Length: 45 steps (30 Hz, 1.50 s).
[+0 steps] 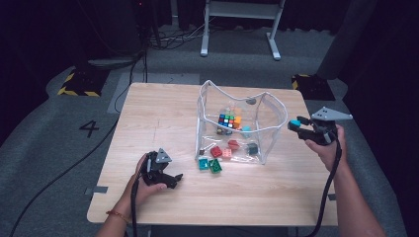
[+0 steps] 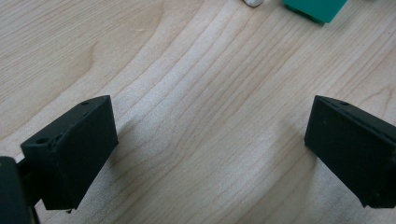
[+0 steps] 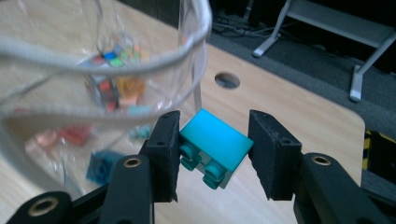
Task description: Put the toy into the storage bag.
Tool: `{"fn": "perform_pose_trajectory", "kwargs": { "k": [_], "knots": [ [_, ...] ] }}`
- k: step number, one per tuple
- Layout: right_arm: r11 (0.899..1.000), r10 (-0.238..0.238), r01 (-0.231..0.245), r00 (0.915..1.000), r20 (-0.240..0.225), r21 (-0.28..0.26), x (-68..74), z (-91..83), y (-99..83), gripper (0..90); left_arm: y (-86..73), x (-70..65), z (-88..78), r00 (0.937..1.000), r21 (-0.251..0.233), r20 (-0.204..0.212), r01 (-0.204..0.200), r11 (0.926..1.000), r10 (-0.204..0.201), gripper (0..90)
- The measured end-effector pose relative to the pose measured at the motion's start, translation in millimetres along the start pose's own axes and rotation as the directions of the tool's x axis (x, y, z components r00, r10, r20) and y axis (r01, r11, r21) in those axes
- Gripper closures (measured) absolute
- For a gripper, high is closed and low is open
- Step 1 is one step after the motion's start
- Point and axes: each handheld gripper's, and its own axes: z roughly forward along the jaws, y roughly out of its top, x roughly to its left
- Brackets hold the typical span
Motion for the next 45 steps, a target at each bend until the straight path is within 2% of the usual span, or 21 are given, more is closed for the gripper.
{"fn": "perform_pose_trajectory", "kwargs": {
  "k": [2, 4, 6, 8, 11, 14, 16, 23, 29, 34, 39, 45],
  "knots": [
    [1.000, -0.005, 0.005, 1.0000, 0.008, -0.017, -2.9, 0.4, 11.8, 55.2, 0.0, -0.1, 0.2, 1.0000, -0.001, -0.003, 0.001, 1.0000, -0.001, 2.6],
    [0.999, 0.009, -0.009, 0.9999, 0.004, -0.030, -4.5, 1.8, 22.1, 55.2, 0.1, -0.4, 0.3, 1.0000, -0.002, -0.007, 0.005, 1.0000, -0.005, 2.4],
    [0.999, -0.014, 0.015, 0.9995, 0.028, -0.029, -4.1, 3.8, 34.5, 55.2, 0.1, -0.4, 0.3, 1.0000, -0.002, -0.007, 0.005, 1.0000, -0.005, 2.4],
    [0.999, -0.002, 0.003, 0.9998, 0.019, -0.038, -4.3, 5.2, 42.7, 55.2, 0.1, -0.4, 0.3, 1.0000, -0.002, -0.007, 0.005, 1.0000, -0.005, 2.4],
    [0.999, -0.011, 0.012, 0.9995, 0.031, -0.039, -4.2, 8.4, 55.8, 55.3, 0.1, -0.4, 0.3, 1.0000, -0.002, -0.008, 0.005, 1.0000, -0.005, 2.4],
    [0.999, -0.014, 0.016, 0.9987, 0.049, -0.041, -4.1, 10.6, 66.0, 55.3, 0.1, -0.4, 0.3, 1.0000, -0.002, -0.007, 0.005, 1.0000, -0.005, 2.4],
    [0.999, -0.006, 0.008, 0.9991, 0.042, -0.049, -4.9, 11.3, 70.7, 55.3, 0.2, -0.3, 0.2, 1.0000, -0.002, -0.007, 0.004, 1.0000, -0.004, 2.4],
    [0.997, -0.037, 0.039, 0.9987, 0.036, -0.062, 3.6, 14.3, 88.2, 55.3, 0.1, -0.4, 0.3, 1.0000, -0.002, -0.007, 0.005, 1.0000, -0.005, 2.4],
    [0.993, -0.085, 0.084, 0.9963, -0.007, -0.084, 20.8, 12.7, 102.9, 55.3, 0.1, -0.4, 0.2, 1.0000, -0.002, -0.007, 0.005, 1.0000, -0.005, 2.4],
    [0.992, -0.092, 0.086, 0.9933, -0.070, -0.089, 36.7, 13.8, 109.9, 55.3, 0.1, -0.4, 0.3, 1.0000, -0.002, -0.007, 0.005, 1.0000, -0.005, 2.4],
    [0.990, -0.116, 0.102, 0.9829, -0.143, -0.096, 50.2, 19.5, 113.2, 55.3, 0.1, -0.4, 0.2, 1.0000, -0.002, -0.007, 0.005, 1.0000, -0.005, 2.4],
    [0.988, -0.146, 0.134, 0.9688, -0.200, -0.073, 66.0, 31.2, 115.5, 55.3, 0.1, -0.4, 0.2, 1.0000, -0.002, -0.007, 0.005, 1.0000, -0.005, 2.4]
  ]
}}
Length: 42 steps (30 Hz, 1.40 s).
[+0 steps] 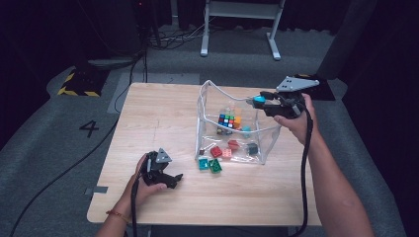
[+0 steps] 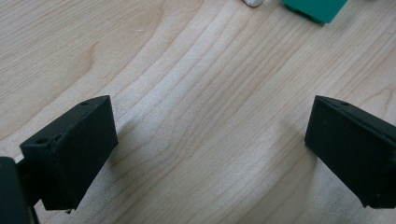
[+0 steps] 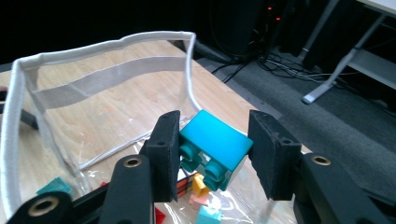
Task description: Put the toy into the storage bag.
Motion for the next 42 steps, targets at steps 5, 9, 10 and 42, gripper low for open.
{"fn": "perform_pose_trajectory", "kwargs": {
  "k": [5, 9, 10, 42],
  "knots": [
    [0.999, -0.030, 0.032, 0.9971, -0.070, 0.017, 4.9, 9.2, 3.1, 55.3, 0.0, 0.0, 0.0, 1.0000, 0.000, 0.000, 0.000, 1.0000, 0.000, 2.4],
    [0.993, -0.081, 0.089, 0.9917, -0.099, 0.075, 7.1, 20.5, 0.8, 55.3, 0.0, 0.0, 0.0, 1.0000, 0.000, 0.000, 0.000, 1.0000, 0.000, 2.4],
    [0.991, -0.092, 0.101, 0.9903, -0.105, 0.084, 6.6, 22.7, 0.2, 55.3, 0.0, 0.0, 0.0, 1.0000, 0.000, 0.000, 0.000, 1.0000, 0.000, 2.4],
    [0.838, -0.182, 0.271, 0.9571, -0.225, 0.473, -25.8, 41.8, -15.2, 55.1, 0.0, 0.0, 0.0, 1.0000, 0.000, 0.000, 0.000, 1.0000, 0.000, 2.4]
  ]
}}
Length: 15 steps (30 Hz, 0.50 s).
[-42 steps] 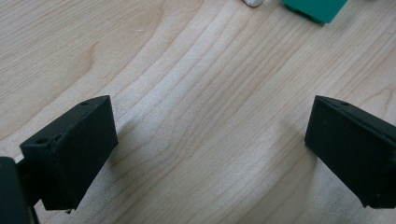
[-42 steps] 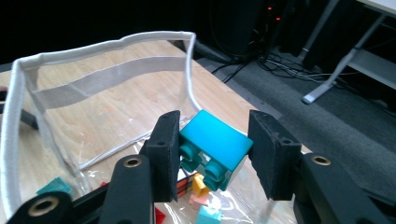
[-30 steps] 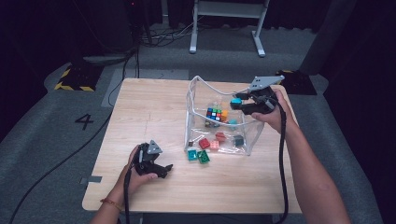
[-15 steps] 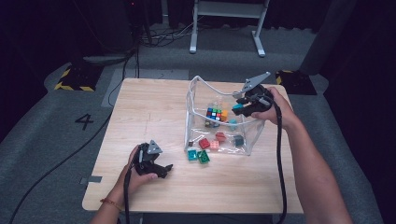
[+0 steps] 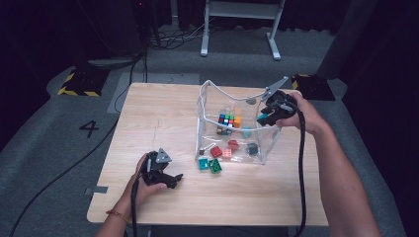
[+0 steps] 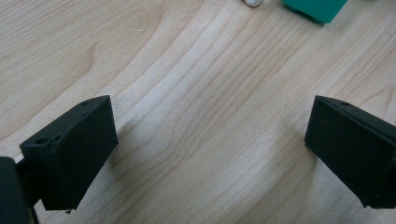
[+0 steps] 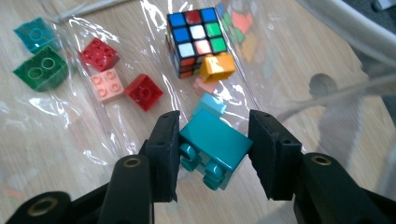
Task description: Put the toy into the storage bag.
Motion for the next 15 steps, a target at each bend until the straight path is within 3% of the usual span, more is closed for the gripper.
{"fn": "perform_pose_trajectory", "kwargs": {
  "k": [8, 12, 15],
  "knots": [
    [0.999, 0.016, -0.017, 0.9997, 0.021, 0.048, -2.6, -6.6, -12.4, 54.8, 0.0, 0.0, 0.0, 1.0000, 0.000, 0.000, 0.000, 1.0000, 0.000, 2.4],
    [0.999, 0.052, -0.052, 0.9985, 0.018, -0.006, -3.8, -9.3, -19.3, 53.0, 0.0, 0.0, 0.0, 1.0000, 0.000, 0.000, 0.000, 1.0000, 0.000, 2.4],
    [0.996, 0.085, -0.083, 0.9955, 0.040, -0.044, -3.5, -11.5, -22.2, 49.3, 0.0, 0.2, 0.0, 1.0000, 0.000, 0.000, -0.002, 1.0000, 0.002, 2.4]
  ]
}}
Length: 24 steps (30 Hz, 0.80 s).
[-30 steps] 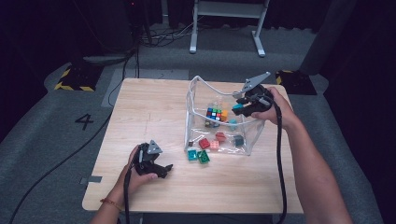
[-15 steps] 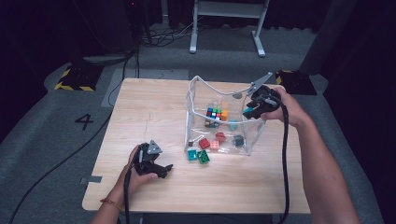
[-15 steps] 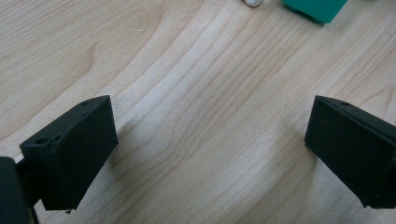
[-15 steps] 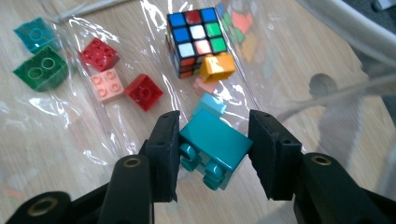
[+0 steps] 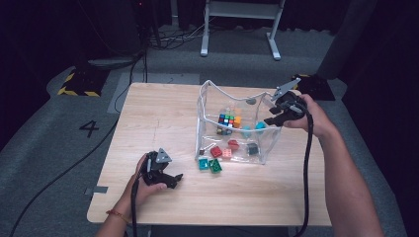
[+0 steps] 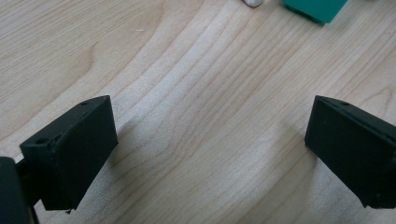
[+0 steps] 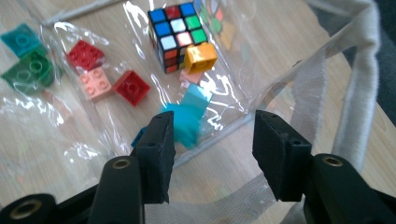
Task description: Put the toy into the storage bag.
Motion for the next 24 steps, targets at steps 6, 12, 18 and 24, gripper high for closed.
{"fn": "perform_pose_trajectory", "kwargs": {
  "k": [6, 12, 18, 24],
  "knots": [
    [0.991, 0.054, -0.053, 0.9985, 0.009, -0.119, 1.0, -11.3, -9.8, 44.1, 0.0, -0.2, 0.1, 1.0000, 0.000, 0.002, 0.002, 1.0000, -0.002, 2.4],
    [0.945, 0.154, -0.130, 0.9865, 0.056, -0.301, 9.5, -35.2, -20.9, 33.0, 0.0, -0.2, 0.1, 1.0000, 0.000, 0.002, 0.002, 1.0000, -0.002, 2.4],
    [0.881, 0.246, -0.186, 0.9656, 0.085, -0.434, 25.1, -61.0, -44.3, 25.4, 0.0, -0.1, 0.1, 1.0000, 0.000, 0.002, 0.001, 1.0000, -0.001, 2.3],
    [0.834, 0.310, -0.220, 0.9455, 0.100, -0.506, 49.5, -64.0, -77.7, 23.6, 0.0, -0.2, 0.1, 1.0000, 0.000, 0.002, 0.002, 1.0000, -0.002, 2.3]
  ]
}}
